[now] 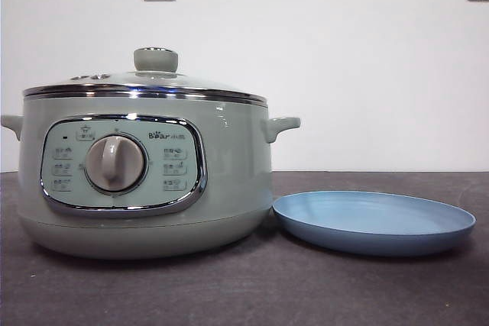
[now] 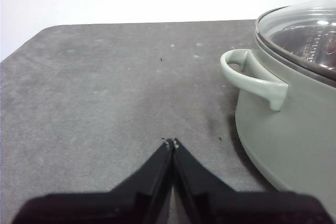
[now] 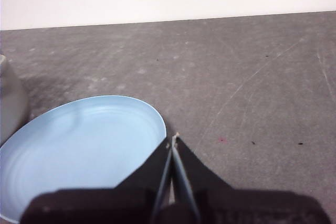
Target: Take the pumpkin out from the steamer,put the pumpkin in the blue plate,close the lid
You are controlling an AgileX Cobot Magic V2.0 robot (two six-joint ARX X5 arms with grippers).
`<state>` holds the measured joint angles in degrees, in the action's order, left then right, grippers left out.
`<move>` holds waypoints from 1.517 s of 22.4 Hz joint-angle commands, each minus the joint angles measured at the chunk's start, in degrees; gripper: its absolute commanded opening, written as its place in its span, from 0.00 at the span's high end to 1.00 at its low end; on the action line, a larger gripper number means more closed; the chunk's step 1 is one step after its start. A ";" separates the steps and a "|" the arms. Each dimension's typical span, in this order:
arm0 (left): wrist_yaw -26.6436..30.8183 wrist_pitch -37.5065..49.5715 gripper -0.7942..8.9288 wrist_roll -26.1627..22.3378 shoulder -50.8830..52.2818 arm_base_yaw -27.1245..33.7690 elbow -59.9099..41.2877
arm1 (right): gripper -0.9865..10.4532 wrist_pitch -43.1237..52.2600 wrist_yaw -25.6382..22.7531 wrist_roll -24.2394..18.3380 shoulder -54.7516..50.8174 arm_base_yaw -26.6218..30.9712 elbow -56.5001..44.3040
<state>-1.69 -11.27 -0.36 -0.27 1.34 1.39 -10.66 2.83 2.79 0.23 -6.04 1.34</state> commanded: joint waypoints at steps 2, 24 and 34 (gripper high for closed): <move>-0.55 0.13 0.92 0.98 0.20 0.22 -0.98 | 0.93 0.35 0.17 1.60 -0.11 -0.02 -0.85; -17.77 -0.28 0.93 26.10 0.00 0.15 3.23 | 0.93 -0.15 7.58 36.61 0.63 -0.02 1.70; -14.32 -6.38 0.93 25.64 -1.14 0.17 13.86 | 0.93 -4.04 7.80 36.30 6.14 -0.02 12.50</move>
<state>-16.03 -17.61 25.19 -1.04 1.34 14.87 -14.72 10.52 39.09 5.87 -6.04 12.91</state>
